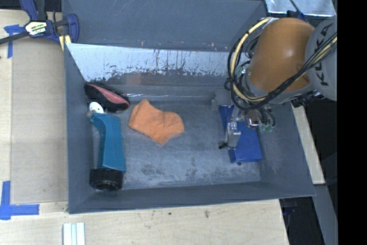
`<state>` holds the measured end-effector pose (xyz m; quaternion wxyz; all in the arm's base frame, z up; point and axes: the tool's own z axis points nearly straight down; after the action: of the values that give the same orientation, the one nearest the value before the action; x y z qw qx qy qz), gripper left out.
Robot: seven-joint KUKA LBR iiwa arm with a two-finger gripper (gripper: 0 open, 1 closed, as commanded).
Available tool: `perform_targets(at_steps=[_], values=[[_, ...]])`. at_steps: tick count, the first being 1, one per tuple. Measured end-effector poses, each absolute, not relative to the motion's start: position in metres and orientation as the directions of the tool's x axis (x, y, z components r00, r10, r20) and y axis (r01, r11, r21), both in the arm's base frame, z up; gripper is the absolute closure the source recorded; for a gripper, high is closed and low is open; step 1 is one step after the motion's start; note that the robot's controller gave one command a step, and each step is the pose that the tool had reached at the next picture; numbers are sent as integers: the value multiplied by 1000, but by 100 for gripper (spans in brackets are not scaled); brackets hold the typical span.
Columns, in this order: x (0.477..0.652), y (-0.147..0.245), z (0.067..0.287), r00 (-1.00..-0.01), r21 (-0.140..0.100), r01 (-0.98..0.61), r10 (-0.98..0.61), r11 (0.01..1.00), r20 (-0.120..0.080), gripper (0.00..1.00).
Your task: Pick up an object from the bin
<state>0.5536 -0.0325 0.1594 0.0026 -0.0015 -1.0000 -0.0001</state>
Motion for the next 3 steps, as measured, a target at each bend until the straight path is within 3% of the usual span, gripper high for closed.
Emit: perform_targets(at_steps=[1, 2, 3], values=[[555, -32, 164, -1000, 0, 2, 2, 1000, -3, 0], [576, -15, 135, -998, -1, 68, 68, 998, -9, 0], [577, 12, 116, -999, 0, 35, 35, 999, 3, 0]])
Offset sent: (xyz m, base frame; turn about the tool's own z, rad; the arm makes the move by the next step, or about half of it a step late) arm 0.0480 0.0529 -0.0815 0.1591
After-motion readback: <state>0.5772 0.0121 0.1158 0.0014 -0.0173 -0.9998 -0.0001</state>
